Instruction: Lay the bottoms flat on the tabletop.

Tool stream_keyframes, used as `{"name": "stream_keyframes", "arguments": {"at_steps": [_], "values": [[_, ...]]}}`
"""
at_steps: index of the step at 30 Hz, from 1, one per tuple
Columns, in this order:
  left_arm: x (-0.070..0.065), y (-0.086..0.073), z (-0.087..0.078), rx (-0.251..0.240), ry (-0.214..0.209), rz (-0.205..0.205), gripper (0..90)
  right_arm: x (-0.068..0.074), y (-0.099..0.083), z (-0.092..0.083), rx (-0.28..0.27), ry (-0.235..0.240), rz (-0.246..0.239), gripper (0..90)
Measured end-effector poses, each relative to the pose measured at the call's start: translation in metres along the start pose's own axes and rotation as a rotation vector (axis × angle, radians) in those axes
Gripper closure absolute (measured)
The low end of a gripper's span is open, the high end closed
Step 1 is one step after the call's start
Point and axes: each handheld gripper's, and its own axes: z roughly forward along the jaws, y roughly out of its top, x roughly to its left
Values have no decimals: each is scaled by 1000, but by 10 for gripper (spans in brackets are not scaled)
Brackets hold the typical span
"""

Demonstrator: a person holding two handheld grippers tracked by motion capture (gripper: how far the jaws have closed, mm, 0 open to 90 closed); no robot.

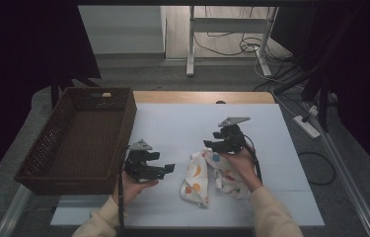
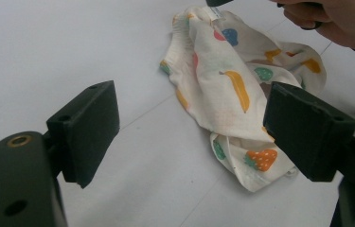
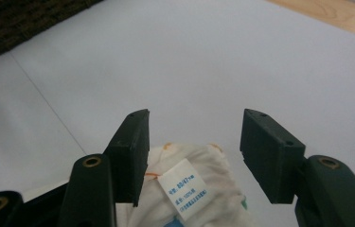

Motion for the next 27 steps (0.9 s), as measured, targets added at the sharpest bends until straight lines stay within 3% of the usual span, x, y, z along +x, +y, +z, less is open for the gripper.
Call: {"name": "stream_keyframes", "arguments": {"at_steps": [14,17,21,22,23,27], "values": [[-2,0,-2,-18,11,11,194,-2,-7,19,91,11,0,441],[-1,0,-2,-15,7,9,192,-2,-12,23,114,31,-4,503],[1,-1,-1,-10,9,3,192,0,-17,22,138,49,-34,729],[1,-1,-1,-10,9,3,192,0,-17,22,138,49,-34,729],[2,-1,0,-10,6,-3,192,1,-19,20,146,62,-41,806],[2,-2,1,-8,1,-7,192,5,-21,15,156,65,-71,825]]}}
